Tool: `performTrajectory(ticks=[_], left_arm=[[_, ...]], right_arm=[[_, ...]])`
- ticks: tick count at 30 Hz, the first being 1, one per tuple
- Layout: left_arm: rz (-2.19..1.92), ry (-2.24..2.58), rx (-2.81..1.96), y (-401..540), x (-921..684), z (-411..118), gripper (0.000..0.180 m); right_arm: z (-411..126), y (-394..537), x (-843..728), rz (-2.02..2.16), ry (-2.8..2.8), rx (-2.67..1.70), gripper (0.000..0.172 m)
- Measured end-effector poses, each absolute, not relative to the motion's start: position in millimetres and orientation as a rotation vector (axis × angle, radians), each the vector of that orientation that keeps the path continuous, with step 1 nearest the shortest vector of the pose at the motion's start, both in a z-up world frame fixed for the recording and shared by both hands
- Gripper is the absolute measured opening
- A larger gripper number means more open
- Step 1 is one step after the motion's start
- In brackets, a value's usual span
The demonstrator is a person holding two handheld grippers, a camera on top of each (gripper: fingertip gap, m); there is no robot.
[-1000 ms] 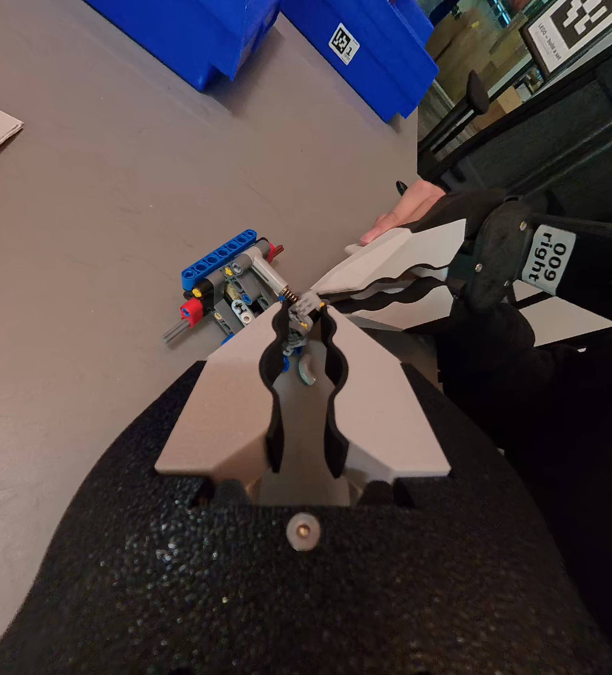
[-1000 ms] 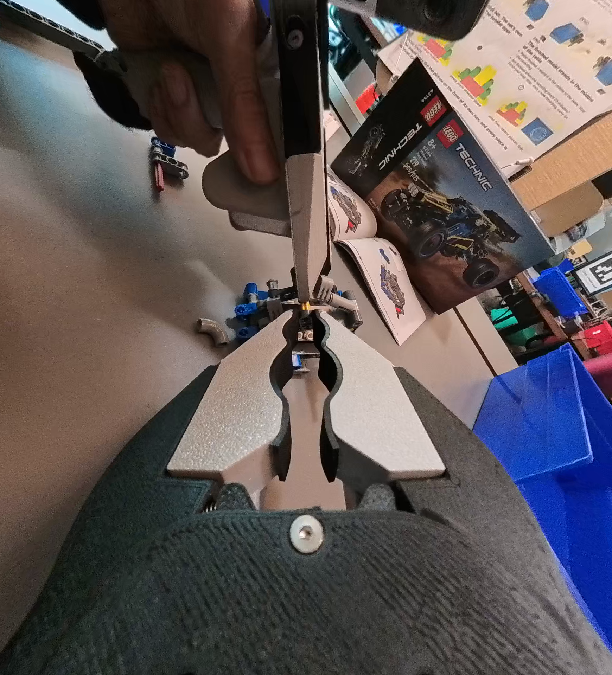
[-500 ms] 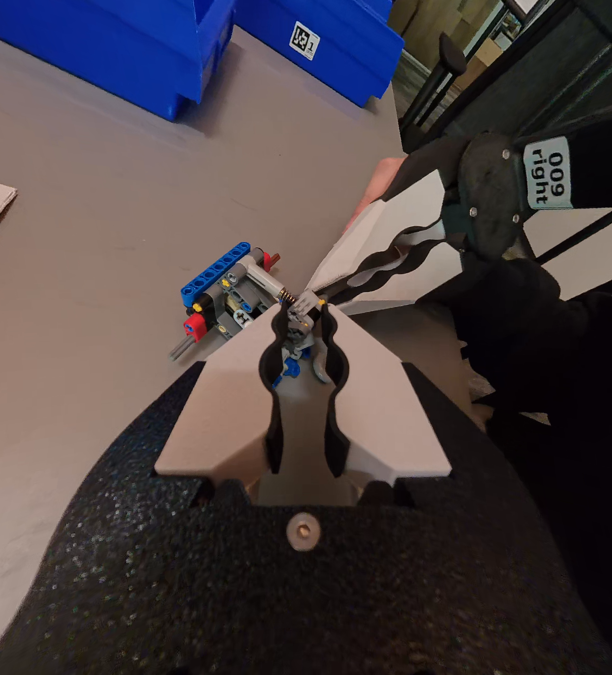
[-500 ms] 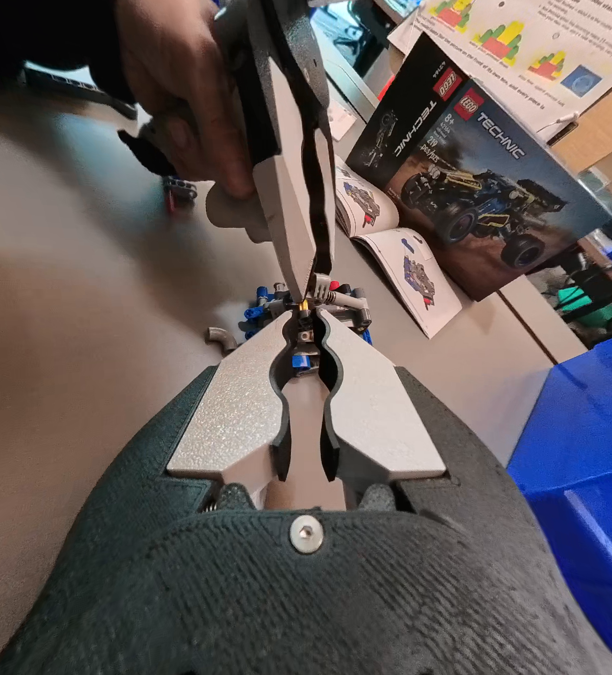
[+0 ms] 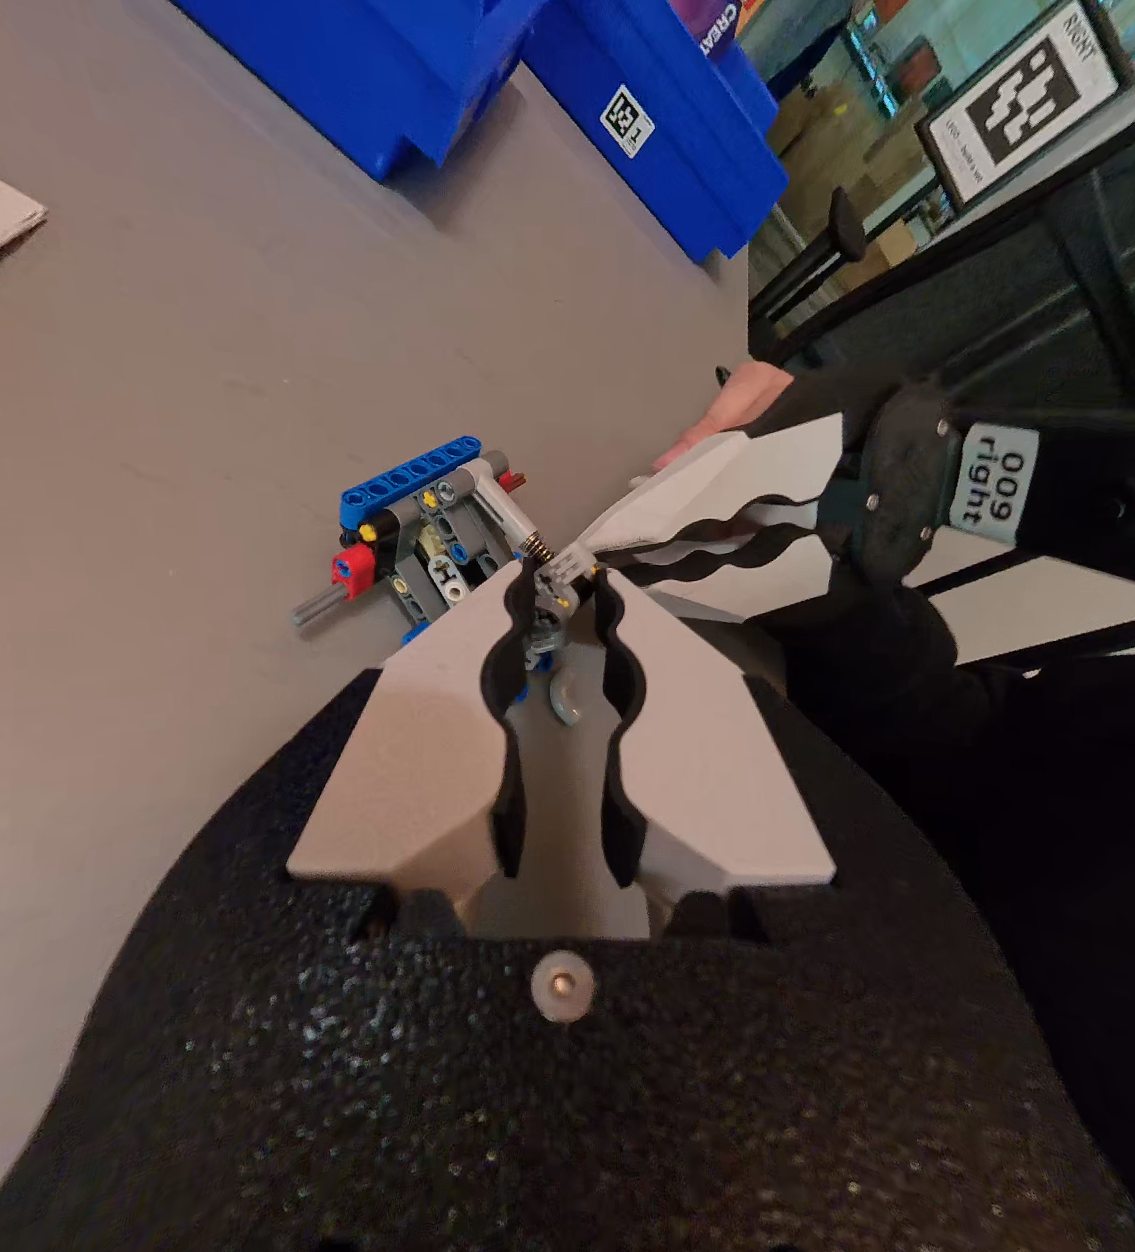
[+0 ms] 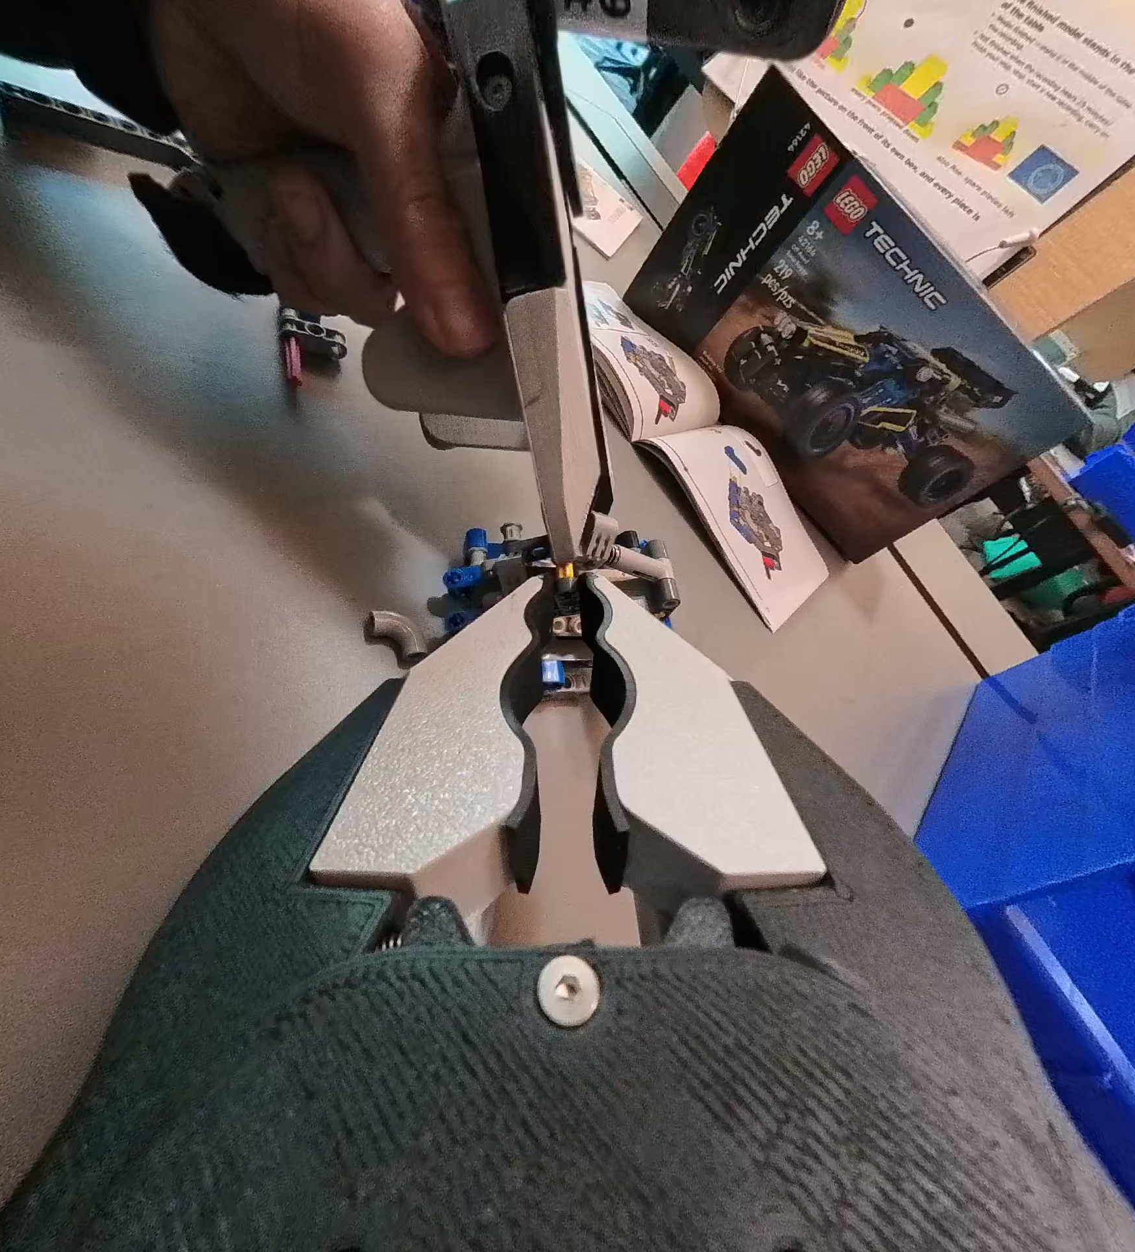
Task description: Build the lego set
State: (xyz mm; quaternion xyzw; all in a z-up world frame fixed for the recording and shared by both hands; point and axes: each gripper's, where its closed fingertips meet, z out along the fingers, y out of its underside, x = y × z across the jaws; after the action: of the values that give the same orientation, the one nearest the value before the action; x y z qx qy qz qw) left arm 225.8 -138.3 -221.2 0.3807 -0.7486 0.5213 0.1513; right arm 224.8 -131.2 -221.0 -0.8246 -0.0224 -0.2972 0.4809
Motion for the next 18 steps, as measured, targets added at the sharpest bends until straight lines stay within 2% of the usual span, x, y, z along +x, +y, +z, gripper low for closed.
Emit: performTrajectory(ticks=[1, 5, 9, 12, 18], left_arm=[[1.496, -2.122, 1.111, -138.0, 226.2, -220.9, 0.013], [1.501, -2.026, 1.169, -135.9, 229.8, -218.8, 0.012], [1.506, -2.149, 1.050, -132.4, 229.4, -219.3, 0.015], [1.503, -2.133, 0.973, -128.5, 226.6, -214.2, 0.033], [1.439, -2.394, 0.840, -105.4, 230.8, -221.7, 0.030]], right_arm=[[-220.8, -130.7, 225.1, -0.736, -0.057, -2.010, 0.004], [-221.6, -125.1, 224.0, -0.760, -0.071, -1.997, 0.004], [-221.0, -125.9, 229.5, -0.851, -0.101, -2.045, 0.004], [-220.9, -123.2, 229.7, -0.856, -0.094, -2.034, 0.005], [-220.8, -119.6, 226.8, -0.827, -0.097, -2.014, 0.004]])
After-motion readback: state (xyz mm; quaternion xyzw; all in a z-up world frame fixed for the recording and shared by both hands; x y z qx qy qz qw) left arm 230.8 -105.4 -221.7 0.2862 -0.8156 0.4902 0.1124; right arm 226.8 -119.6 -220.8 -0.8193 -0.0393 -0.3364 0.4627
